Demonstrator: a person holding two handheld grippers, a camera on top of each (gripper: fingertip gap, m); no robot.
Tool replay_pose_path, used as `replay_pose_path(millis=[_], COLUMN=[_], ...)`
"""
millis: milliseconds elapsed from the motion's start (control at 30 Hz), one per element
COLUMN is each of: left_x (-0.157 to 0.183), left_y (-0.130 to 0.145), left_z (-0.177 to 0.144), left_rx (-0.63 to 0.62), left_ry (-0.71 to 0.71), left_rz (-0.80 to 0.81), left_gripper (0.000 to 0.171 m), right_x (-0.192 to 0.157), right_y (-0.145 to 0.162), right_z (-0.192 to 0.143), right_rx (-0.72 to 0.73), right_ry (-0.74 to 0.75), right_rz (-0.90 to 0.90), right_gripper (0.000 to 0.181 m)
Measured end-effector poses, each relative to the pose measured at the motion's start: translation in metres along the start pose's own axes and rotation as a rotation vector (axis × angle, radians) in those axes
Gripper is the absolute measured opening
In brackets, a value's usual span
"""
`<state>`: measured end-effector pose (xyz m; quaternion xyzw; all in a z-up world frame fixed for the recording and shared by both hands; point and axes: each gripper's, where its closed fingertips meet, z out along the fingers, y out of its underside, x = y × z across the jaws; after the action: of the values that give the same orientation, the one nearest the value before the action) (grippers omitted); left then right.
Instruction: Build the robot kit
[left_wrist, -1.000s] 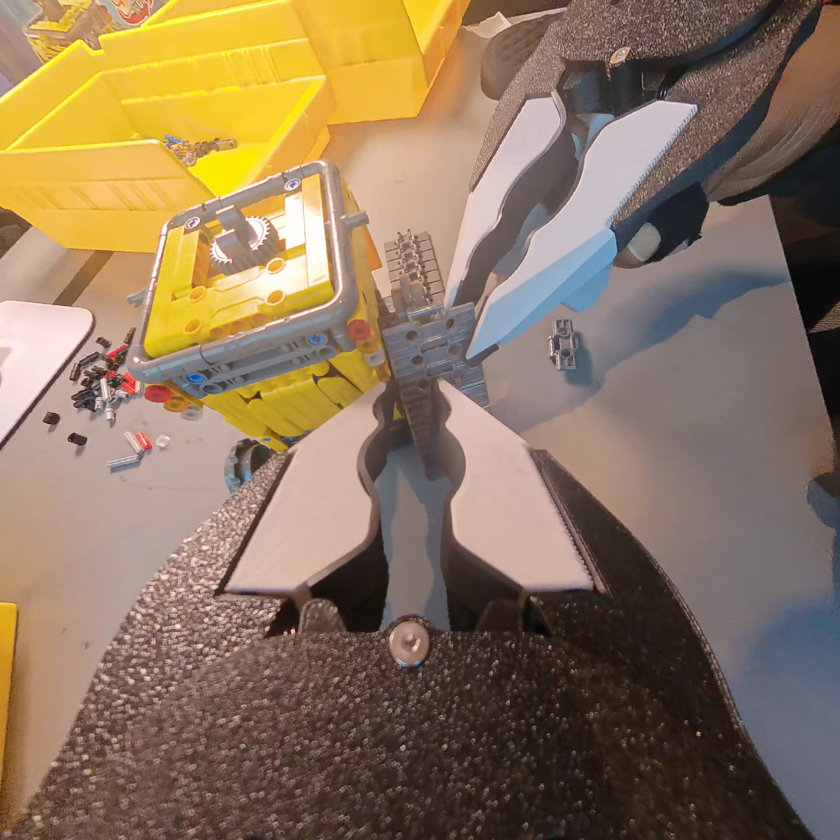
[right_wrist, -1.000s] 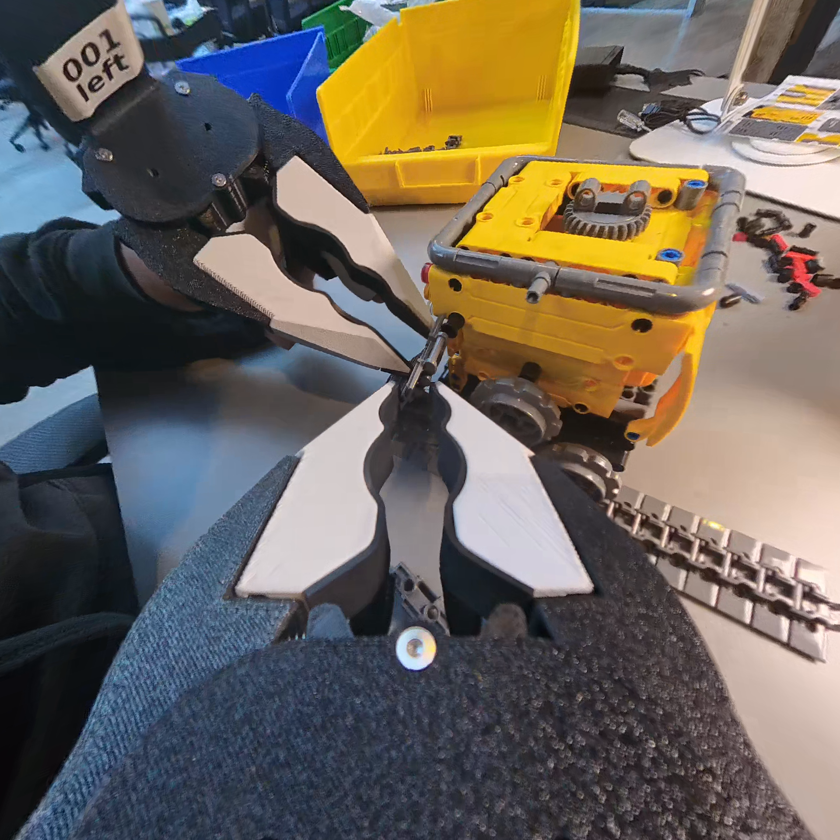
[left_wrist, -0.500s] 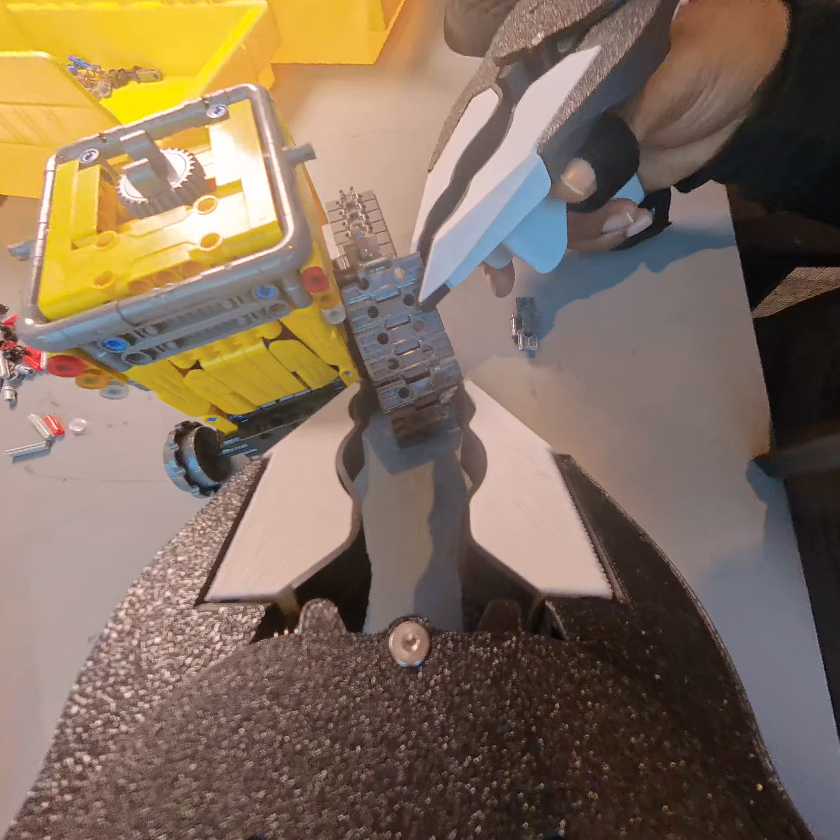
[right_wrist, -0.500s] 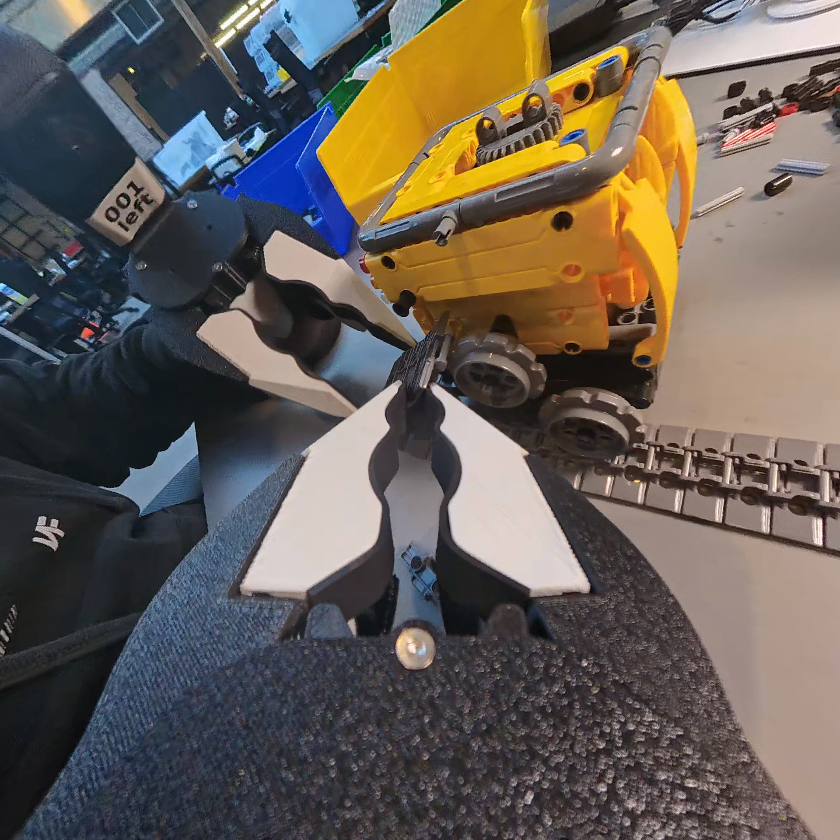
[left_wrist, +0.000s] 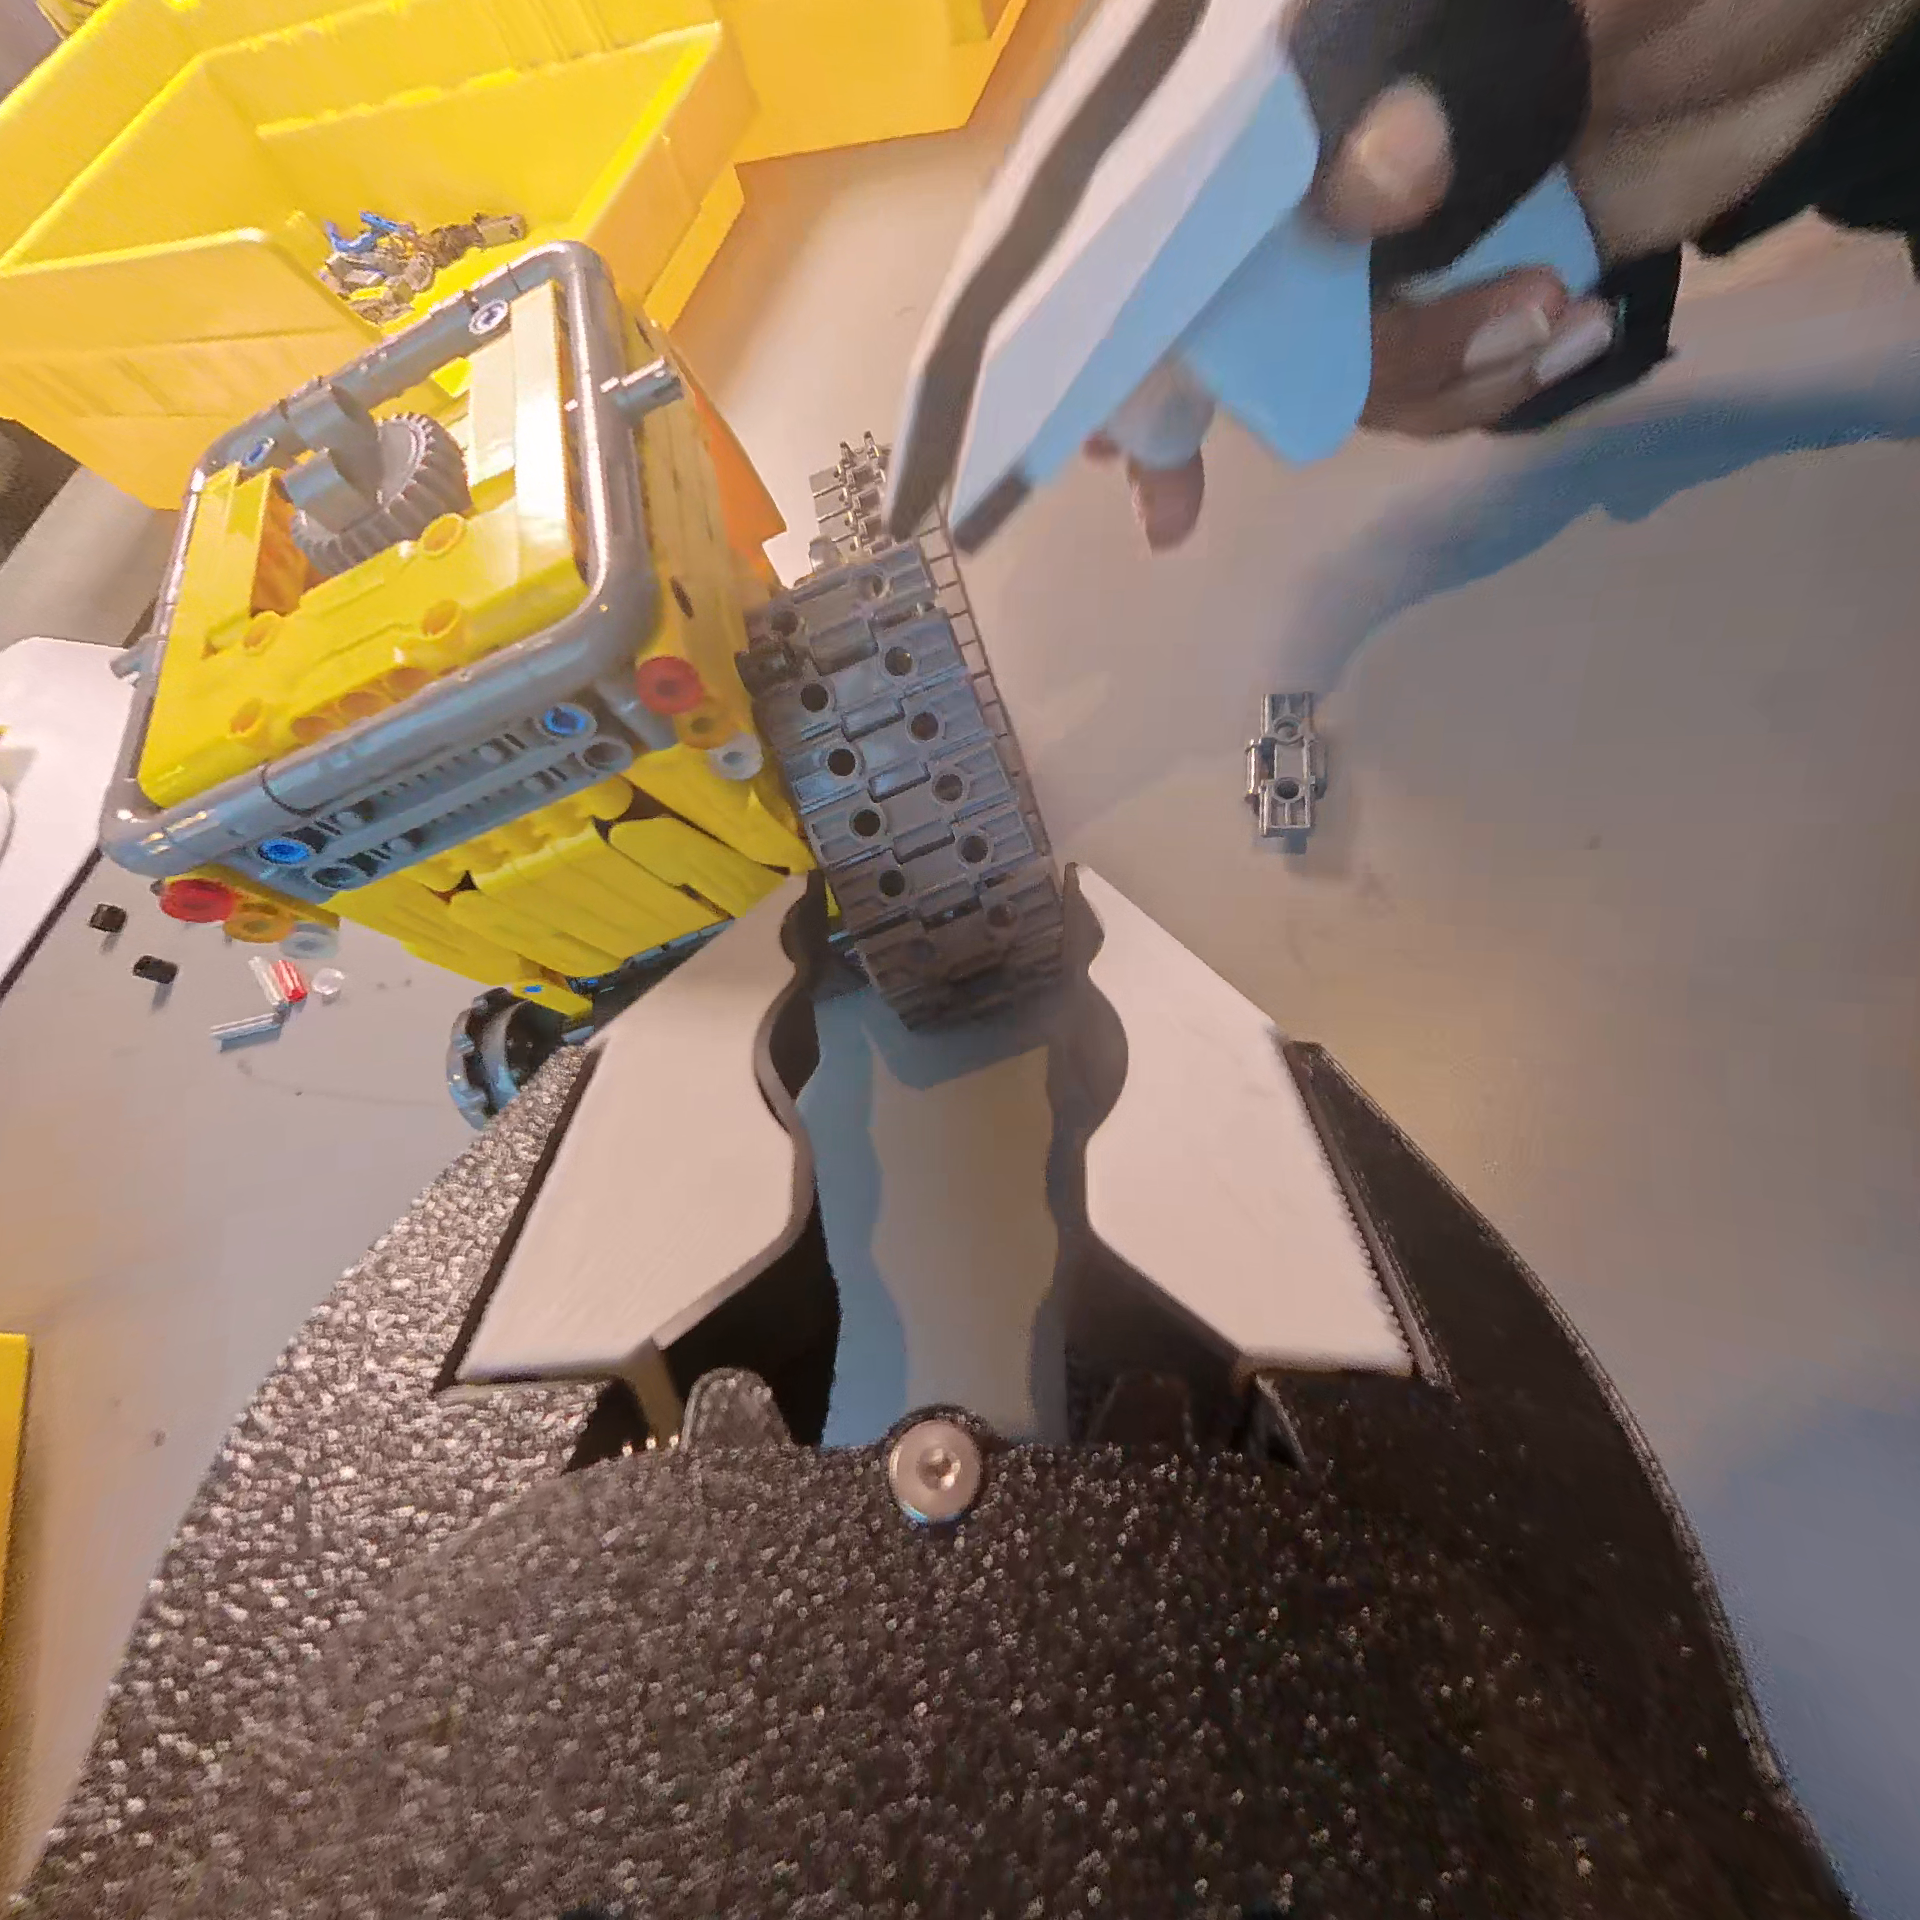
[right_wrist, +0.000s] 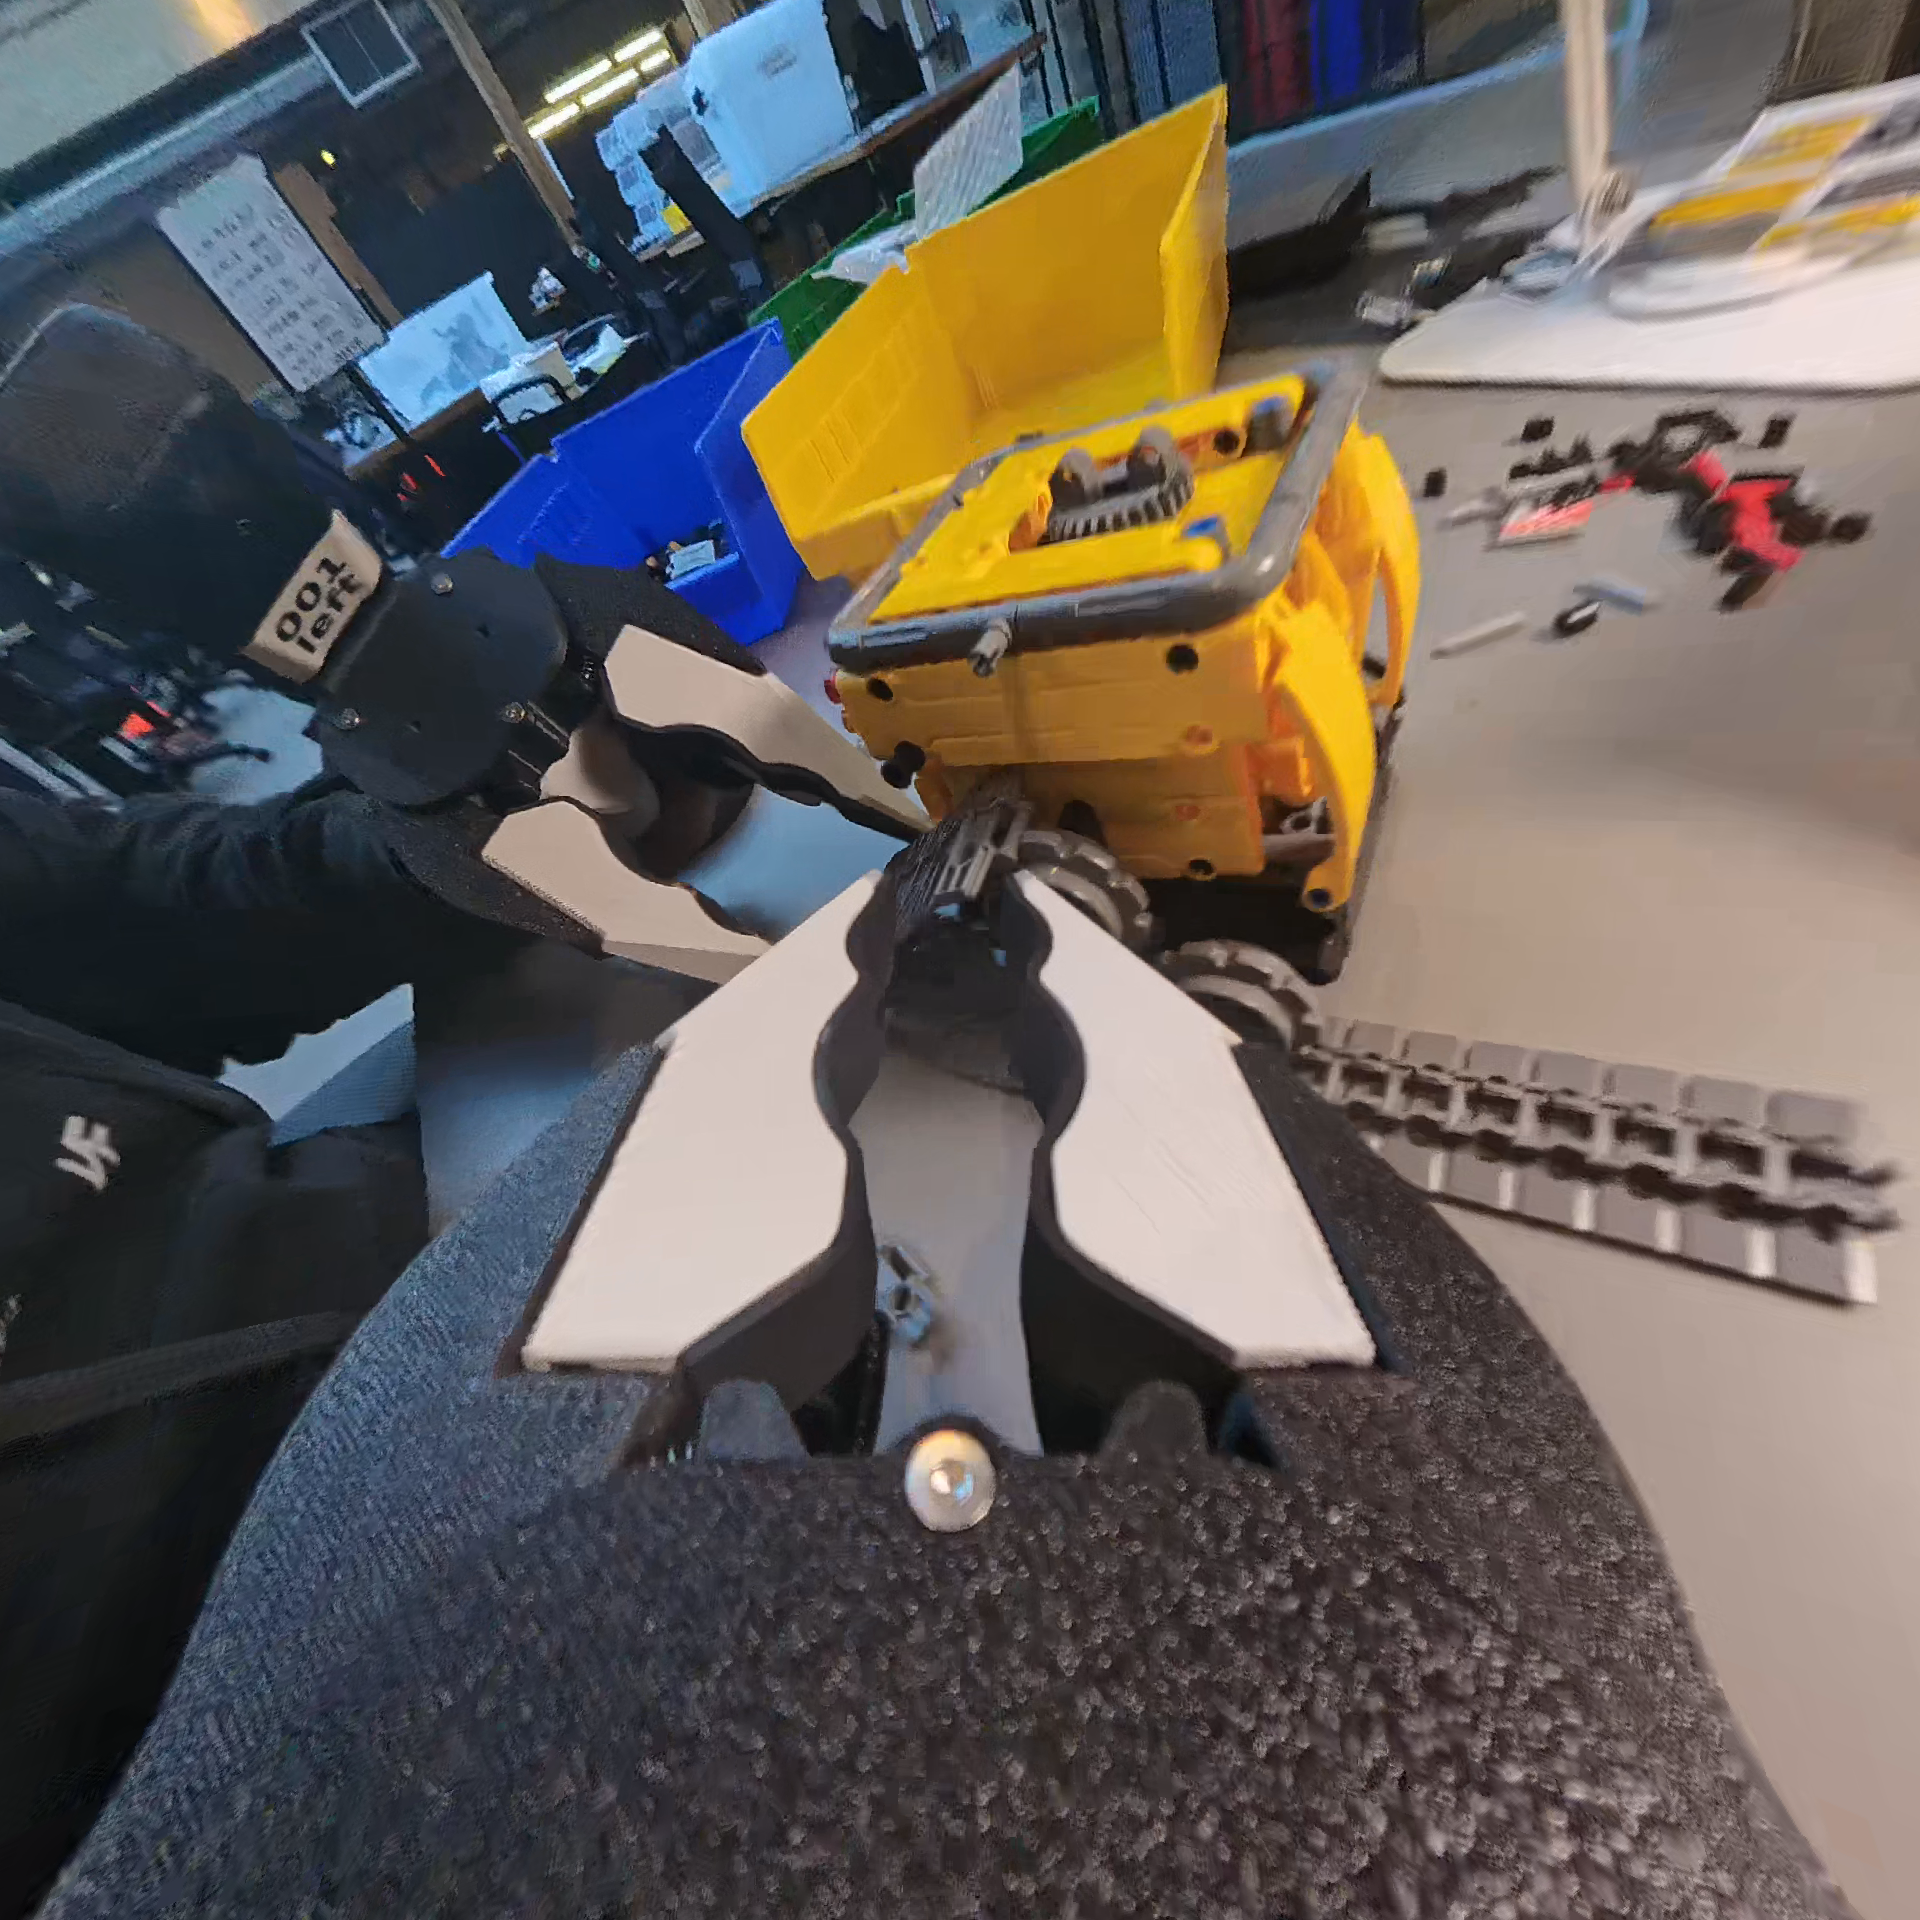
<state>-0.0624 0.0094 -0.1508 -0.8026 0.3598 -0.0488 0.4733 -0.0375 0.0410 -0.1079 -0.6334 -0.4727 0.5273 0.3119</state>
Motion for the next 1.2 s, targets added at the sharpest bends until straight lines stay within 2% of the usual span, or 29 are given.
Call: replay_pose_path(millis=[100, 167, 233, 367, 433, 600, 900, 1067, 1200], left_x=[-0.001, -0.002, -0.003, -0.003, -0.003, -0.005, -0.005, -0.004, -0.005], left_y=[-0.001, -0.001, -0.002, -0.002, -0.001, 0.005, 0.025, 0.020, 0.013], left_z=[0.000, 0.001, 0.002, 0.004, 0.003, -0.004, -0.031, -0.037, -0.040], left_rx=[-0.002, -0.006, -0.015, -0.036, -0.049, -0.082, -0.174, -0.087, -0.032], left_ry=[0.000, 0.001, -0.004, -0.003, 0.008, 0.030, 0.091, 0.107, 0.065], left_rz=[-0.002, -0.006, 0.001, 0.016, 0.027, 0.061, 0.215, 0.134, 0.141], left_gripper=[0.042, 0.042, 0.042, 0.043, 0.043, 0.041, 0.039, 0.041, 0.032], right_x=[0.016, 0.033, 0.043, 0.025, 0.032, 0.029, -0.012, -0.017, -0.021], right_y=[-0.010, 0.003, 0.017, 0.014, 0.015, 0.017, 0.032, 0.036, 0.033], right_z=[-0.017, -0.017, -0.011, 0.006, 0.012, 0.018, 0.028, 0.029, 0.022], right_rx=[-0.071, -0.198, -0.292, -0.244, -0.259, -0.245, -0.253, -0.255, -0.245], right_ry=[0.087, 0.110, 0.064, -0.098, -0.077, -0.082, -0.143, -0.118, -0.107], right_rz=[-0.240, -0.410, -0.493, -0.541, -0.598, -0.639, -0.710, -0.711, -0.703], right_gripper=[0.026, 0.037, 0.048, 0.038, 0.026, 0.011, 0.013, 0.018, 0.021])
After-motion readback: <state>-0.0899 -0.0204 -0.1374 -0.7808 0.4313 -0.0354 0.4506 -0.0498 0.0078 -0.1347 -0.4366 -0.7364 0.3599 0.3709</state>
